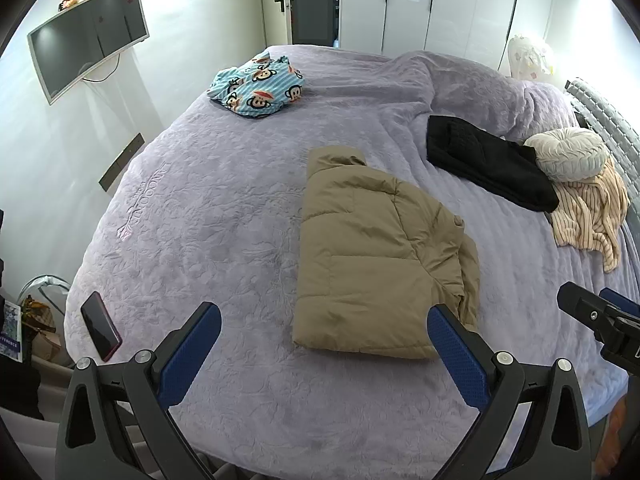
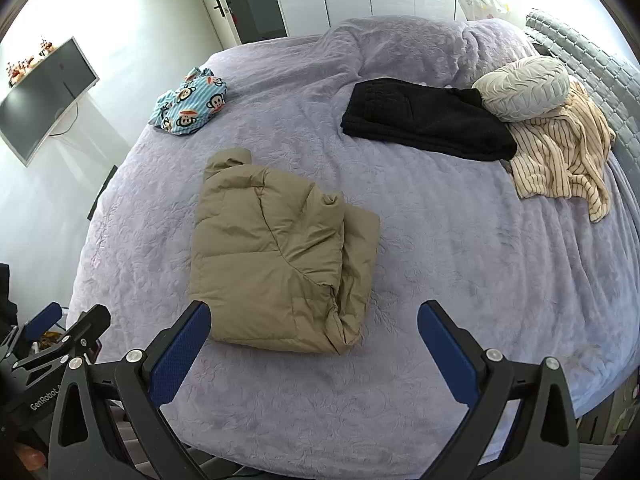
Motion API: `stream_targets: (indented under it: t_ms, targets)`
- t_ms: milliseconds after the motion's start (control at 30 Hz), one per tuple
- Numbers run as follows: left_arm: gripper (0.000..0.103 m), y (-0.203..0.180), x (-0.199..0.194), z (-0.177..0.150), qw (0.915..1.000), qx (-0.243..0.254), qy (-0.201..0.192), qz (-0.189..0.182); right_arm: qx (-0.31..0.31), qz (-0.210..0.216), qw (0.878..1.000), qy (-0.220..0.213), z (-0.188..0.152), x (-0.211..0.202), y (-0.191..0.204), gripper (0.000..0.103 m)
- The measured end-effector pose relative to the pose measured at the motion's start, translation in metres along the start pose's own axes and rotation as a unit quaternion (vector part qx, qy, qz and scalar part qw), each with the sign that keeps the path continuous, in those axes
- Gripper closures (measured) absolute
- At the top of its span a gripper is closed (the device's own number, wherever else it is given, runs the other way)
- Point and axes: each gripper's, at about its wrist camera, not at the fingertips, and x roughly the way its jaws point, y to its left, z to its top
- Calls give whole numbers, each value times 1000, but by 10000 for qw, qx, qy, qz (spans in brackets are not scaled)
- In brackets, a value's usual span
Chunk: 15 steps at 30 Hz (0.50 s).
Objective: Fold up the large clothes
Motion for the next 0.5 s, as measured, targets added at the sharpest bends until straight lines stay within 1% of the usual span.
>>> stream_targets:
  t_ms: [500]
  targets:
    - [0, 0, 0, 1, 10000, -1, 5, 6, 5, 3, 10000, 5, -1, 1, -1, 0]
